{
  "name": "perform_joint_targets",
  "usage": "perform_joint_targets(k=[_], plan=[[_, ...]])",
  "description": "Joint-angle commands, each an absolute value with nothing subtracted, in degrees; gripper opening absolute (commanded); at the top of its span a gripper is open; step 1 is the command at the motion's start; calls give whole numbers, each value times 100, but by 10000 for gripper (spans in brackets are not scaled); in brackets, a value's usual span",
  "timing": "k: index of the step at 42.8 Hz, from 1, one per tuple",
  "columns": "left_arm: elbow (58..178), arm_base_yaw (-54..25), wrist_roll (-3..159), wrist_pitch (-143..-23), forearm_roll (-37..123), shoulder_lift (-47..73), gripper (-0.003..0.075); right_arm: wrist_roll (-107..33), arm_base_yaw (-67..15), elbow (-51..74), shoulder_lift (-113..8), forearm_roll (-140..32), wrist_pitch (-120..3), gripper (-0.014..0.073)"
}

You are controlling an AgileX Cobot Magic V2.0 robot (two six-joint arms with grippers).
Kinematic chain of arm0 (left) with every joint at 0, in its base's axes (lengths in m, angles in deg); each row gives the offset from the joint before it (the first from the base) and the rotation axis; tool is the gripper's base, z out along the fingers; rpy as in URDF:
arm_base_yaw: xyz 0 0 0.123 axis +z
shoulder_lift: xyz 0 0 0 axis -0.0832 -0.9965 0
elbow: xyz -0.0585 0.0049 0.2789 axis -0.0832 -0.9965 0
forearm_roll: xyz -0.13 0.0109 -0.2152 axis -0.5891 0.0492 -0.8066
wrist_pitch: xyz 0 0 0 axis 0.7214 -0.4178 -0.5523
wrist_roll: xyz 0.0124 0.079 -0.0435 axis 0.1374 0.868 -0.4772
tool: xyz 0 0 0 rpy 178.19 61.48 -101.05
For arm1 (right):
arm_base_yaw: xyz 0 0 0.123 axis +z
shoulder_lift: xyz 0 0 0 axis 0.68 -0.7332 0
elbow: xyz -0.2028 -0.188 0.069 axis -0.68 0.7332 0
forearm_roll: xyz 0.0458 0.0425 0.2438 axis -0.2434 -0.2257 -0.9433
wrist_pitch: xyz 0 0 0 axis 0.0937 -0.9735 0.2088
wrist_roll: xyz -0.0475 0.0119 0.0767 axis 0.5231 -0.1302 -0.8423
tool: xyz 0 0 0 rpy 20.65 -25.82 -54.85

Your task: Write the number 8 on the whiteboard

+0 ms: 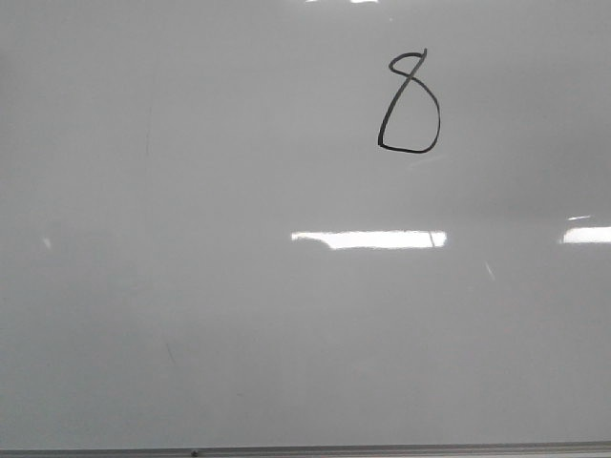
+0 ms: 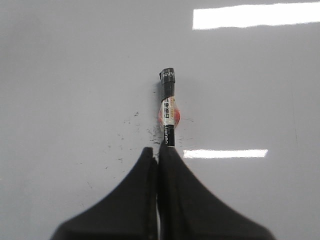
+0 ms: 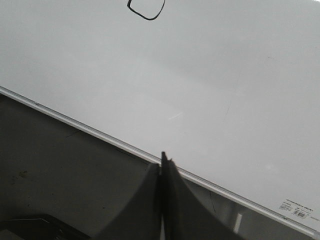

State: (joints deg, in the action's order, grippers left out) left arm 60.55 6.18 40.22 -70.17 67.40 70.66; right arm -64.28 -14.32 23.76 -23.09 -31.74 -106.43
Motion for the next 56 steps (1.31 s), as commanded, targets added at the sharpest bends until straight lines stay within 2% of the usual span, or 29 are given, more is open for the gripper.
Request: perform_joint_targets(k=[1,7,14,22,31,56], plan=[[5978,569,4021,-6534,6685,7154,-21,-6435,-1468,2251,-2338,-3050,-10267,-69],[5978,569,4021,-6534,6685,7142,-21,-6435,-1612,2423,-2009,-3074,-10223,-69],[5978,569,4021,-6534,6685,7142,-21,-6389,-2315,3040,-1281,-3238,-9954,-66],[5978,569,4021,-6534,6685,7142,-21,-5046,-3241,4208,-371,-4179,-8520,-65],[5978,569,4021,-6534,6685,7142,-21,-4971,-3920,5307,316,-4580,-7035,-67],[5978,569,4021,-6534,6685,7142,-21,-4971,-4100,7341,780,-4575,-4403,-67]])
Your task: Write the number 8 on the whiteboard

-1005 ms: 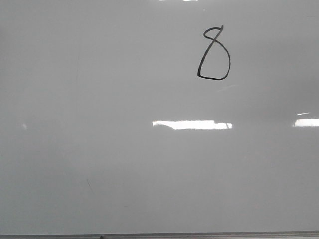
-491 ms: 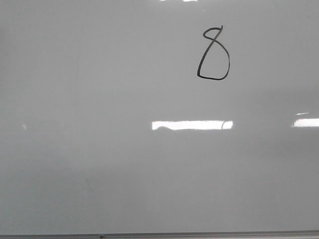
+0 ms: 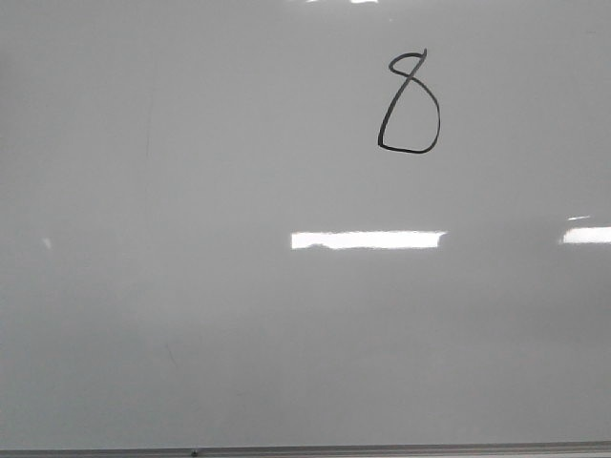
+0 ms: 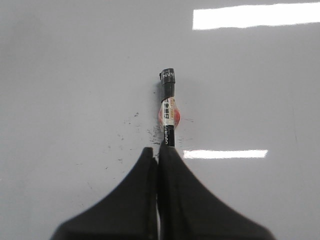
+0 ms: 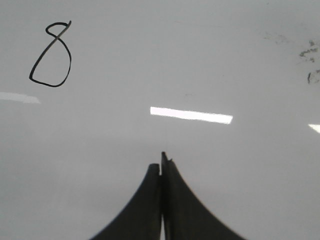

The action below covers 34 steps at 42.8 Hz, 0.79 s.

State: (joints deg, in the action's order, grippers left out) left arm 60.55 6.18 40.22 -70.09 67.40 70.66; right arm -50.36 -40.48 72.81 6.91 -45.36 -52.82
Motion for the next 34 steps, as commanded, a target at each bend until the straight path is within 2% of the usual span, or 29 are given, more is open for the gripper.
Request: perform_joint_targets(k=[1,26,34], plan=[[5978,569,4021,-6534,6685,7142,-21,-4971,-4107,7324,786,-4575,-4486,-67],[5978,569,4021,-6534,6685,7142,-20,-4985,-4322,7323,794,-4575,-4434,-67],[5978,569,4021,-6534,6685,7142,-21,-5887,-4161,7323,793,-4059,-4139,-67]])
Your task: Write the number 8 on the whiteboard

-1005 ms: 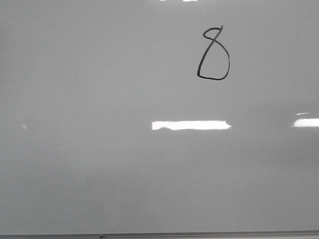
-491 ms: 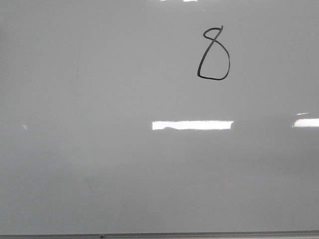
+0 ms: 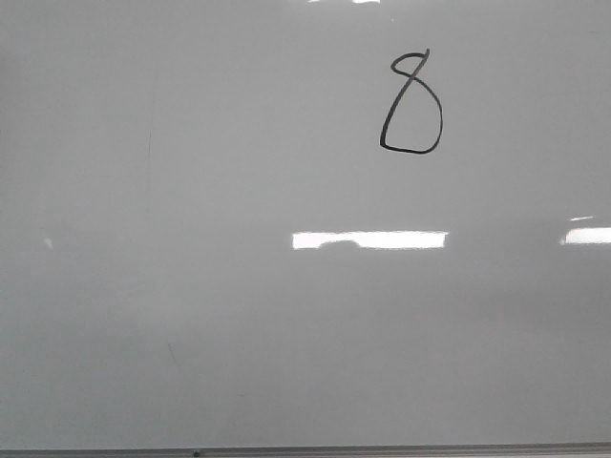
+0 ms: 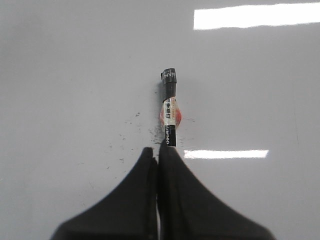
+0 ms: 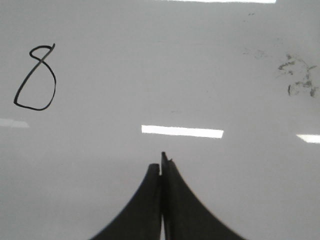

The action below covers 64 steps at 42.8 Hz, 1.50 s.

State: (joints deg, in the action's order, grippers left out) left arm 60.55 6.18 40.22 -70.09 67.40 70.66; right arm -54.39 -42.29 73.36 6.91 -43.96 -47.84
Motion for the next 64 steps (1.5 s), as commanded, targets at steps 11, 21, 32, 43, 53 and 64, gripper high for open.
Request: perform_joint_targets(k=[11,21,32,43,53,64], plan=[[5978,569,4021,-6534,6685,7142,-21,-6331,-4133,7323,793,-3859,-4086,-67],[5978,569,4021,-6534,6685,7142,-21,-6331,-4133,7323,793,-3859,-3824,-67],[5978,569,4021,-6534,6685,7142,-21,-6326,-4133,7323,793,-3859,-3813,-67],[5978,569,4021,-6534,6685,7142,-21,-6326,-4133,7323,788,-3859,-3813,-67],[5978,569,4021,-6534,6685,7142,-20,-6326,-4133,7323,788,-3859,-3813,-67],[5978,569,4021,-6534,6685,7142,-21,-6326,-4138,7323,787,-3859,-3828,-67]])
